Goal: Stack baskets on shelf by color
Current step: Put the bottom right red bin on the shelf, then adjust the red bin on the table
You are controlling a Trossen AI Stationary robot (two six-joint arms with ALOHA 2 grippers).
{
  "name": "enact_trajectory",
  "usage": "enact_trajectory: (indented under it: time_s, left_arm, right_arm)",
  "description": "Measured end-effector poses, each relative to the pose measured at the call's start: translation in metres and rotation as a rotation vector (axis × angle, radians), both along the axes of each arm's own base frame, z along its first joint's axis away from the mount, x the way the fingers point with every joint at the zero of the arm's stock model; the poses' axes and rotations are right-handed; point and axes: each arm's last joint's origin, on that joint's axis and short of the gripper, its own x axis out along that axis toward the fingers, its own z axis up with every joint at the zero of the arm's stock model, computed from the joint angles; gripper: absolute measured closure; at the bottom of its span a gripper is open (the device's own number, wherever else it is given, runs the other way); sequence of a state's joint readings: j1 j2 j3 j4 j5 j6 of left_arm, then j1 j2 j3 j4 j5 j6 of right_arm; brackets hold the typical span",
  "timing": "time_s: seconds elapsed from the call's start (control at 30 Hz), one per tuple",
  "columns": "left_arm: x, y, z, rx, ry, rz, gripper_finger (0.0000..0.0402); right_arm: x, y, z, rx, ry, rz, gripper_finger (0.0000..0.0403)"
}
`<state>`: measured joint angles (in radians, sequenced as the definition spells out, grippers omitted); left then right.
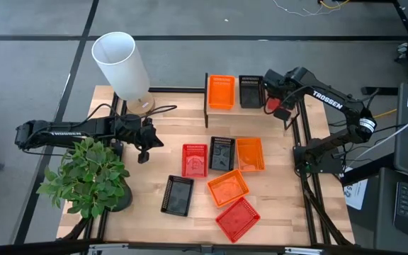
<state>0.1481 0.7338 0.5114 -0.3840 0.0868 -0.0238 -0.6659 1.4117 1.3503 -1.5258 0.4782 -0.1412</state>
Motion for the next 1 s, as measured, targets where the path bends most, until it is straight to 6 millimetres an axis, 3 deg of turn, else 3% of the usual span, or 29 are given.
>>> enact_trajectory:
  time_s: [0.2,0.33,0.5,0.67,0.83,1.0]
  left_arm:
    - [0.000,0.000,0.000,0.000,0.000,0.000,0.0401]
    - [0.000,0.000,0.000,0.000,0.000,0.000,0.0401]
    - [0.000,0.000,0.000,0.000,0.000,0.000,0.0401]
    - [0.000,0.000,0.000,0.000,0.000,0.000,0.0401]
    - [0.000,0.000,0.000,0.000,0.000,0.000,0.0401]
    - [0.000,0.000,0.000,0.000,0.000,0.001,0.0401]
  right_arm:
    - [0.004,-0.002,0.022,-0.072,-0.103,-0.048,0.0309]
    - [0.001,0.006,0.041,0.011,-0.258,-0.114,0.0309]
    - [-0.008,0.039,0.061,0.200,-0.506,-0.032,0.0309]
    - [-0.025,0.082,0.071,0.269,-0.691,-0.019,0.0309]
    - [-0.032,0.113,0.052,0.334,-0.803,0.007,0.0309]
    - [-0.015,0.134,-0.011,0.367,-0.713,0.052,0.0309]
